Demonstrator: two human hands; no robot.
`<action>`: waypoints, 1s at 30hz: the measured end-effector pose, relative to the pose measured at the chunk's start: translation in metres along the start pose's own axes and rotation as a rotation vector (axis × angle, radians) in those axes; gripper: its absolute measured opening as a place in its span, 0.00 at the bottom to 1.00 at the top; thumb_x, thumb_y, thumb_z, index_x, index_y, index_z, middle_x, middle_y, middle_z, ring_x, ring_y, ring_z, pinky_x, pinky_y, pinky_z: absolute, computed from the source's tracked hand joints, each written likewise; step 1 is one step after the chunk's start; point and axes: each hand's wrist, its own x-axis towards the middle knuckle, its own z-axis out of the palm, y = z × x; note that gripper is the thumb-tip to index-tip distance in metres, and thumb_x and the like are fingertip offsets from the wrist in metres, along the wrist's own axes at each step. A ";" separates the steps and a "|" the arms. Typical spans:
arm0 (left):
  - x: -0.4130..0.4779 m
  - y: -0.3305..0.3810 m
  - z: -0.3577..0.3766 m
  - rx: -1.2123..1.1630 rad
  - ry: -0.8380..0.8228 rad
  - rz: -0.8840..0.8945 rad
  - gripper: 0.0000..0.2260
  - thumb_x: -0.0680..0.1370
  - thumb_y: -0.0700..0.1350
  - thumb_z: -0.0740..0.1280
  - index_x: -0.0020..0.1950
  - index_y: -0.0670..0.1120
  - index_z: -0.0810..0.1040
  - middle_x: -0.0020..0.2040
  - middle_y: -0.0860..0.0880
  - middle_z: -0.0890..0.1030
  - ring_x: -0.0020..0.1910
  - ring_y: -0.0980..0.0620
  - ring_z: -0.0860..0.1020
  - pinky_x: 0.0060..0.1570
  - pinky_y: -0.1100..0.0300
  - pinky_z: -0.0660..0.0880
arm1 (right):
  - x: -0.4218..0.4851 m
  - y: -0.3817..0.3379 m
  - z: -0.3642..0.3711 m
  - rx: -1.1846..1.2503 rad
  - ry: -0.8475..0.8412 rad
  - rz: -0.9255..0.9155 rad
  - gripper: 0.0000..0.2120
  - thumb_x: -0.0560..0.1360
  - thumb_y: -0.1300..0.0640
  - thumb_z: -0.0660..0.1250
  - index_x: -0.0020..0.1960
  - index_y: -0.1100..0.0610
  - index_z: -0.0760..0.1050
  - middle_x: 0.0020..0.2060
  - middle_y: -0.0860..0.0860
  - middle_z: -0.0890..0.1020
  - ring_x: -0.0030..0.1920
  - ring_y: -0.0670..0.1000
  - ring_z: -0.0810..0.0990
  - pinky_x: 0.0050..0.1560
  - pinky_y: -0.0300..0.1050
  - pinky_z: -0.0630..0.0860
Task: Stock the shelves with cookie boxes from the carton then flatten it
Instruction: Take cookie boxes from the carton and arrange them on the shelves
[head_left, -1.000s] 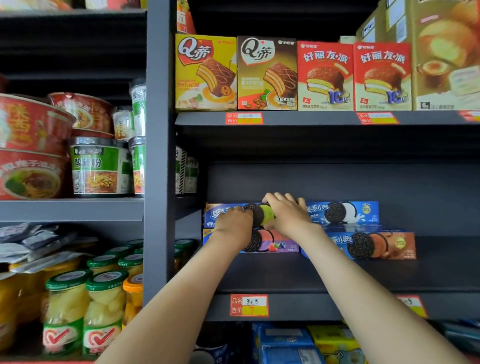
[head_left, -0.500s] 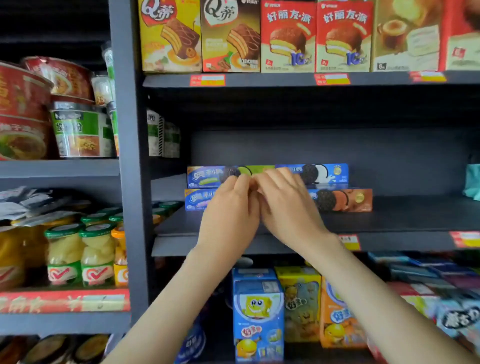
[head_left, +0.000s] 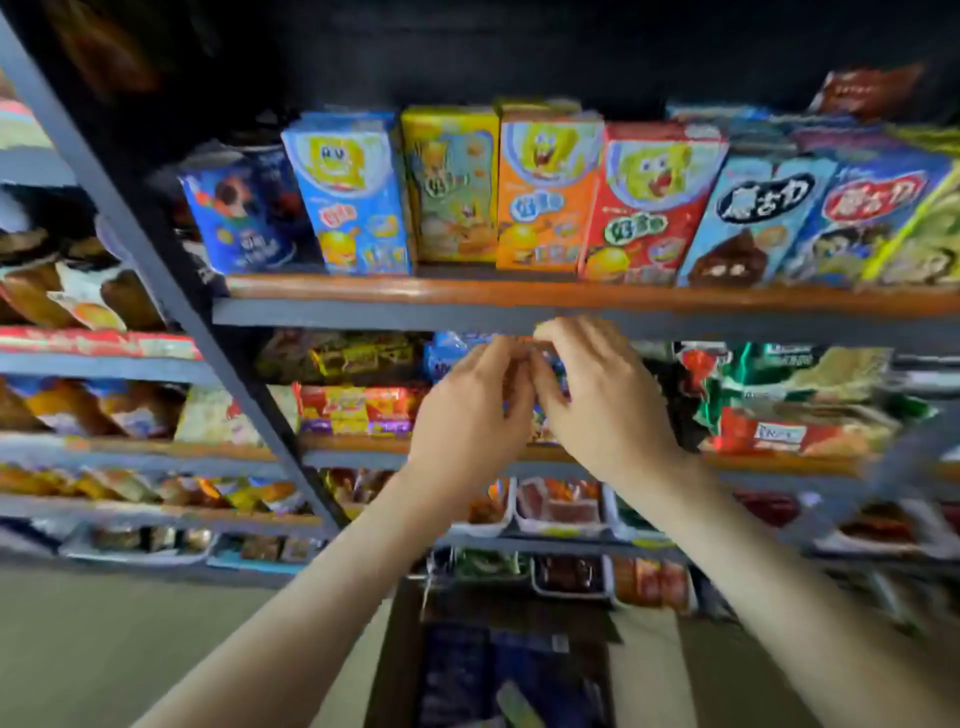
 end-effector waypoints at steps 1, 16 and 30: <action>-0.015 -0.002 0.018 0.002 -0.046 -0.038 0.14 0.76 0.50 0.54 0.46 0.43 0.75 0.39 0.44 0.79 0.38 0.41 0.77 0.33 0.50 0.72 | -0.021 0.008 0.007 0.017 -0.048 0.038 0.08 0.74 0.59 0.60 0.44 0.62 0.75 0.38 0.56 0.78 0.43 0.56 0.73 0.43 0.45 0.66; -0.303 -0.179 0.252 0.163 -0.673 -0.655 0.10 0.81 0.49 0.58 0.50 0.45 0.75 0.46 0.46 0.80 0.43 0.43 0.79 0.37 0.53 0.70 | -0.391 0.073 0.215 0.110 -0.706 0.593 0.07 0.69 0.61 0.73 0.42 0.57 0.75 0.35 0.52 0.78 0.34 0.55 0.78 0.31 0.39 0.67; -0.489 -0.342 0.461 0.126 -1.013 -0.858 0.16 0.81 0.46 0.57 0.69 0.46 0.66 0.65 0.45 0.71 0.61 0.44 0.73 0.57 0.48 0.73 | -0.630 0.150 0.429 0.225 -0.992 1.073 0.16 0.79 0.58 0.63 0.66 0.57 0.70 0.63 0.54 0.75 0.64 0.52 0.72 0.56 0.40 0.68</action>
